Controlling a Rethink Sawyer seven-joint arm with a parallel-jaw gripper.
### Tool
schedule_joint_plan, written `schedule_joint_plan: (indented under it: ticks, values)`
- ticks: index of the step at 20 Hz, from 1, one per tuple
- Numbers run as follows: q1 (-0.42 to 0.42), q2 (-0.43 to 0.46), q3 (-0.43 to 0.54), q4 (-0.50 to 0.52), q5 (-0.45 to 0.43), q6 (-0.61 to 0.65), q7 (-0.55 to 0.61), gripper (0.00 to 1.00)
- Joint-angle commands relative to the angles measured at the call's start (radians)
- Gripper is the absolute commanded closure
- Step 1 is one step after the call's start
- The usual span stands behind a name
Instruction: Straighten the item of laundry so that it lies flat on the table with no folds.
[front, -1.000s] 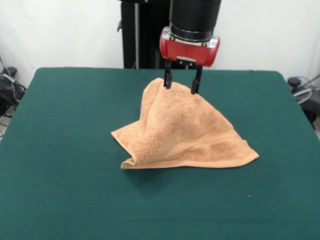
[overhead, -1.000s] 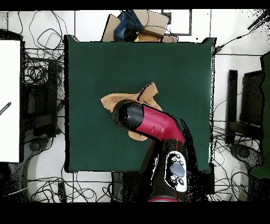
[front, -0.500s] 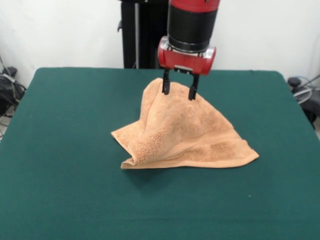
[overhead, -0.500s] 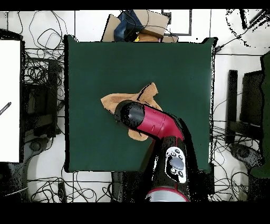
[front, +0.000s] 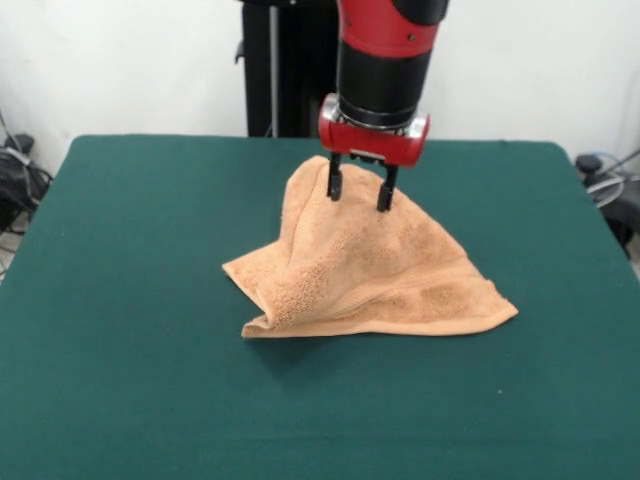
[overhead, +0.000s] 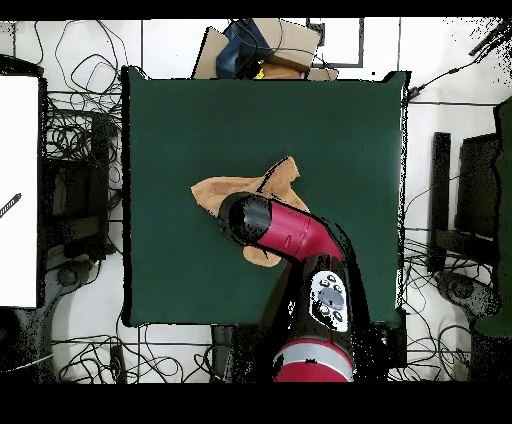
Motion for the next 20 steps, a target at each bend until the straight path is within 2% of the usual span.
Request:
schedule_joint_plan:
  ticks: [1,12,15,16,20]
  values:
    - [0.021,0.058,0.089,-0.062,-0.025,-0.04,0.126,0.0]
    - [0.016,0.132,0.085,-0.12,-0.022,-0.072,0.133,0.0]
    - [0.012,0.127,0.09,-0.109,-0.037,-0.105,0.12,0.0]
    - [0.02,0.126,0.079,-0.108,-0.032,-0.1,0.134,1.0]
    - [0.021,0.117,0.078,-0.106,-0.047,-0.106,0.117,1.0]
